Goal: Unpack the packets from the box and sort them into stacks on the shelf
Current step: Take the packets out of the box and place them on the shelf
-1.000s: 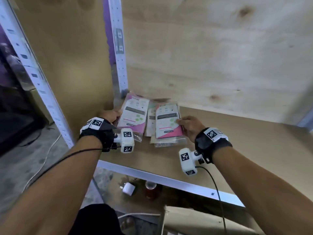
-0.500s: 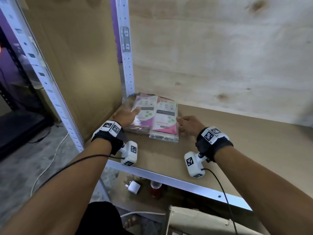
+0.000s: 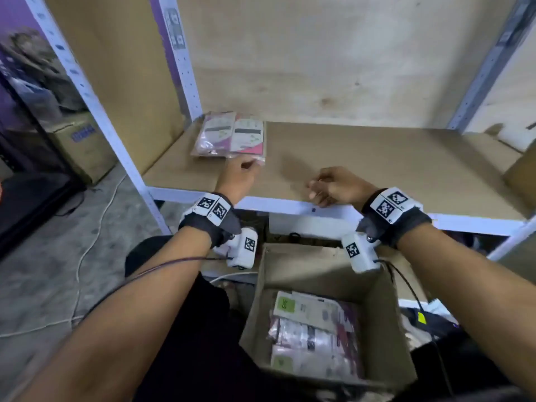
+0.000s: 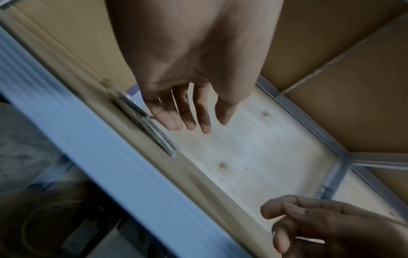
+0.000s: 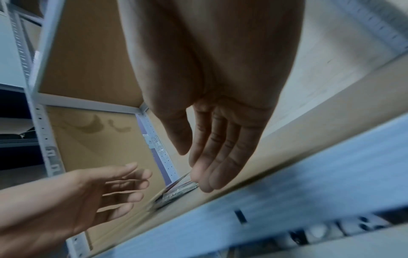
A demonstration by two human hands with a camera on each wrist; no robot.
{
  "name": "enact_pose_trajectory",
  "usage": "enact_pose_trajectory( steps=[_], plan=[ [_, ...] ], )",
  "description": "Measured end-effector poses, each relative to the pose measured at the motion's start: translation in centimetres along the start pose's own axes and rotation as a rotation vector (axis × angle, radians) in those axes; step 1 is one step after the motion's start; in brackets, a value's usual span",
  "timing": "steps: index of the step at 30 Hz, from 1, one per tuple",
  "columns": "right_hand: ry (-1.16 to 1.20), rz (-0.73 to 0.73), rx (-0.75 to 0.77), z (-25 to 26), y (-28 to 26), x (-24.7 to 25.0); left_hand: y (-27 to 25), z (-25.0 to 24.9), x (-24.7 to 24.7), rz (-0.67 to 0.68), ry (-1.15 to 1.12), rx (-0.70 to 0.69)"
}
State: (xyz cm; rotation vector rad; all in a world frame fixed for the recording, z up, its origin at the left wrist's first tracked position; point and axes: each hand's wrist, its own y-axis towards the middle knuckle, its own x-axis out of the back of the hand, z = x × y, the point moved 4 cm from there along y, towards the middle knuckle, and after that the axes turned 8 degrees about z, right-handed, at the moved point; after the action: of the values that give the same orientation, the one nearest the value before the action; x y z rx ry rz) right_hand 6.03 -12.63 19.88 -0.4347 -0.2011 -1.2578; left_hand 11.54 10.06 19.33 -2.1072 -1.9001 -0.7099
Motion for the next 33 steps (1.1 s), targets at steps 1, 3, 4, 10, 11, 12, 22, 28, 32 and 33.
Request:
enact_pose_trajectory(
  steps=[1, 3, 4, 10, 11, 12, 22, 28, 32, 33],
  plan=[
    [-0.010, -0.003, -0.001, -0.9, -1.8, -0.1, -1.5, -0.1, -1.0, 0.025, 0.003, 0.008],
    [-0.051, 0.002, -0.021, -2.8, -5.1, -0.4, -3.9, 0.0, -3.5, 0.131, -0.004, 0.051],
    [-0.081, 0.015, -0.042, -4.0, -6.4, -0.7, -5.1, 0.3, -4.9, 0.207, -0.035, 0.080],
    [-0.235, 0.141, -0.183, -11.3, -10.5, -3.0, -10.4, 4.6, -11.9, 0.538, 0.012, 0.231],
    [-0.246, 0.163, -0.204, -12.6, -10.6, -3.5, -11.0, 5.5, -12.9, 0.575, 0.012, 0.261],
    [-0.260, 0.183, -0.227, -13.9, -10.6, -4.0, -11.5, 6.3, -13.8, 0.604, 0.015, 0.290],
    [-0.304, 0.331, -0.482, -24.4, -6.6, -8.0, -13.8, 12.9, -20.7, 0.847, 0.182, 0.419],
    [-0.382, 0.448, -0.585, -29.2, -3.4, -10.5, -13.7, 16.8, -23.4, 0.891, 0.160, 0.556],
    [-0.596, 0.509, -0.587, -31.2, -2.5, -11.4, -13.8, 18.9, -24.0, 0.902, 0.173, 0.597],
    [-0.598, 0.522, -0.599, -31.8, -2.5, -11.8, -13.8, 19.3, -23.9, 0.901, 0.189, 0.595]
  ],
)
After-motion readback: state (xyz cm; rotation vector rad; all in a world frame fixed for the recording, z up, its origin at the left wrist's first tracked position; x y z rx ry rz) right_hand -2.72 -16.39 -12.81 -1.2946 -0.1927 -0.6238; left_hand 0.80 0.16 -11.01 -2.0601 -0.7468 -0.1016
